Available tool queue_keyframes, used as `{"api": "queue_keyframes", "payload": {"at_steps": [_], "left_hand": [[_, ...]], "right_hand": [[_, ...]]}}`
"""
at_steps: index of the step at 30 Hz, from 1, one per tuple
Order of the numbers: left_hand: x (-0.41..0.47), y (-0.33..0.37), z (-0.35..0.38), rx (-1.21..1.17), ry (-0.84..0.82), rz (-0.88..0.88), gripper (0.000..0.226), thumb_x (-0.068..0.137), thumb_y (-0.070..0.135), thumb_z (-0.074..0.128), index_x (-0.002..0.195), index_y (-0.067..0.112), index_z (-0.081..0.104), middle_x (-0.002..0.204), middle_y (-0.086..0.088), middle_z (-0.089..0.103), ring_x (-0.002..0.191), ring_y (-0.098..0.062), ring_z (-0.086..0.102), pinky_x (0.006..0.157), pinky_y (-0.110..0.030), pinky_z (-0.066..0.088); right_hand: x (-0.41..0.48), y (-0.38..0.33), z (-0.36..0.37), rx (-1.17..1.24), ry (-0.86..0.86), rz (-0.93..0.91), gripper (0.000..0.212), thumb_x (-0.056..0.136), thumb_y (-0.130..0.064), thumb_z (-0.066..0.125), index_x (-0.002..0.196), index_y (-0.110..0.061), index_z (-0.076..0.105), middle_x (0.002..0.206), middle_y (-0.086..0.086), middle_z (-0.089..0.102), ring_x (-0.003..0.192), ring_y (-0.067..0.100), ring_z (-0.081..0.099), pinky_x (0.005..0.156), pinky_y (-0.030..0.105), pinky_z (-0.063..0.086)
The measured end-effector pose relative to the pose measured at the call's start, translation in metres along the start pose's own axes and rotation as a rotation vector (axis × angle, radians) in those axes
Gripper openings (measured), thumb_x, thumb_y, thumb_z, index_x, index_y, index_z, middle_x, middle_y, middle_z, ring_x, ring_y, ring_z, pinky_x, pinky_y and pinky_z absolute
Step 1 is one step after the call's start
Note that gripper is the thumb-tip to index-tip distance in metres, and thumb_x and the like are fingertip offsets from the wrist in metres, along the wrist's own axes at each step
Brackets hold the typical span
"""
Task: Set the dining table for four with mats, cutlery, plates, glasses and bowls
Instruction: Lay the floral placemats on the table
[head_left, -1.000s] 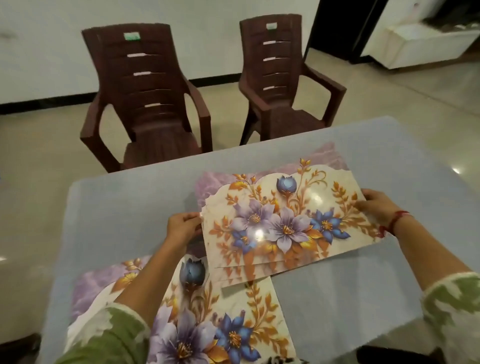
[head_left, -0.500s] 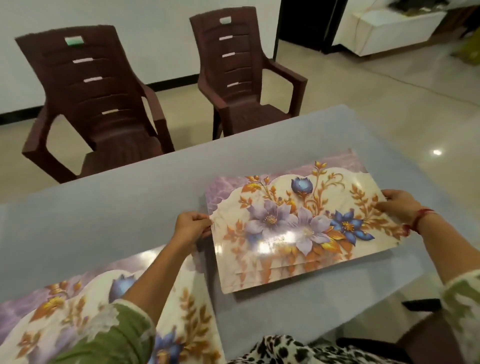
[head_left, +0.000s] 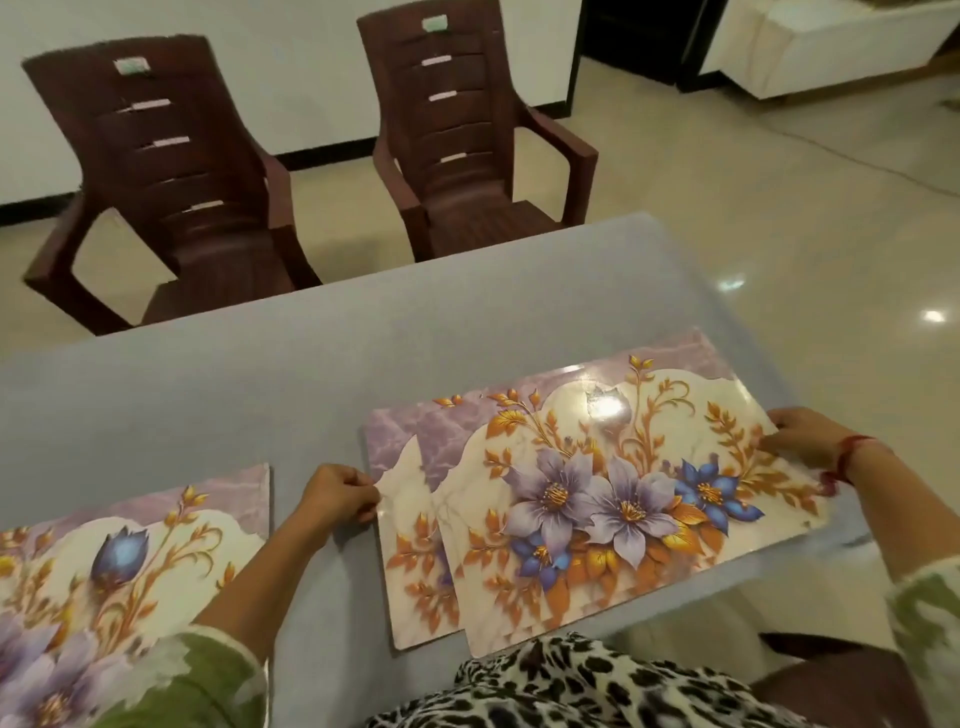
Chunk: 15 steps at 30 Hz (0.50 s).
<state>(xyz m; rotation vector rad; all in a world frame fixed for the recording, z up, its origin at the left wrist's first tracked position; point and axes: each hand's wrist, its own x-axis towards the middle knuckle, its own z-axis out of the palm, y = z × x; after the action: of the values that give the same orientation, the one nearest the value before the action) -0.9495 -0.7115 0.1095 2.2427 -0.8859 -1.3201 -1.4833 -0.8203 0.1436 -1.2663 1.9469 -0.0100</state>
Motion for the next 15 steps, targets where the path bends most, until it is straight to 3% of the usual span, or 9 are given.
{"api": "queue_keyframes", "payload": {"at_steps": [2,5,8,11,14,15], "left_hand": [[-0.004,-0.002,0.002,0.01,0.008,0.005,0.009,0.077,-0.006,0.066,0.068,-0.007,0.063,0.056,-0.017,0.061,0.05,-0.023,0.057,0.049,-0.029,0.052],[-0.007,-0.003,0.004,-0.001,0.002,-0.002,0.007,0.078,-0.007,0.065,0.071,-0.009,0.063,0.057,-0.018,0.06,0.049,-0.024,0.057,0.046,-0.028,0.052],[-0.007,-0.004,0.002,0.02,-0.001,0.02,0.012,0.078,-0.007,0.065,0.067,-0.008,0.063,0.058,-0.019,0.06,0.047,-0.021,0.056,0.044,-0.024,0.048],[-0.005,-0.008,0.005,0.03,0.017,0.052,0.01,0.076,-0.008,0.064,0.07,-0.016,0.063,0.057,-0.02,0.06,0.048,-0.022,0.055,0.045,-0.029,0.051],[-0.004,-0.016,0.009,0.029,0.06,0.079,0.011,0.076,-0.004,0.065,0.068,-0.011,0.066,0.058,-0.016,0.063,0.054,-0.024,0.059,0.06,-0.042,0.056],[-0.005,-0.017,0.009,0.067,0.069,0.079,0.011,0.077,0.0,0.067,0.068,-0.005,0.069,0.062,-0.012,0.066,0.059,-0.024,0.062,0.065,-0.041,0.057]], "right_hand": [[0.001,-0.002,0.001,0.065,-0.028,-0.035,0.019,0.089,-0.004,0.057,0.106,-0.012,0.06,0.089,0.008,0.066,0.079,0.024,0.063,0.066,0.028,0.047],[0.0,-0.003,-0.006,0.216,-0.059,-0.084,0.027,0.092,-0.002,0.054,0.115,-0.014,0.057,0.096,0.012,0.068,0.083,0.03,0.065,0.072,0.036,0.054],[-0.014,-0.011,-0.028,0.403,-0.018,-0.093,0.019,0.093,-0.004,0.051,0.108,-0.012,0.06,0.089,0.011,0.071,0.072,0.028,0.069,0.057,0.031,0.058],[-0.017,-0.013,-0.055,0.598,0.012,-0.136,0.016,0.089,-0.009,0.058,0.103,-0.013,0.062,0.094,0.009,0.072,0.07,0.019,0.071,0.06,0.031,0.059],[-0.013,-0.015,-0.059,0.674,0.018,-0.148,0.054,0.066,-0.03,0.079,0.113,-0.011,0.059,0.093,0.003,0.073,0.076,0.016,0.071,0.064,0.03,0.059],[-0.013,-0.02,-0.055,0.699,0.027,-0.156,0.047,0.074,-0.024,0.073,0.116,-0.01,0.057,0.088,-0.001,0.074,0.074,0.013,0.071,0.063,0.028,0.059]]}}
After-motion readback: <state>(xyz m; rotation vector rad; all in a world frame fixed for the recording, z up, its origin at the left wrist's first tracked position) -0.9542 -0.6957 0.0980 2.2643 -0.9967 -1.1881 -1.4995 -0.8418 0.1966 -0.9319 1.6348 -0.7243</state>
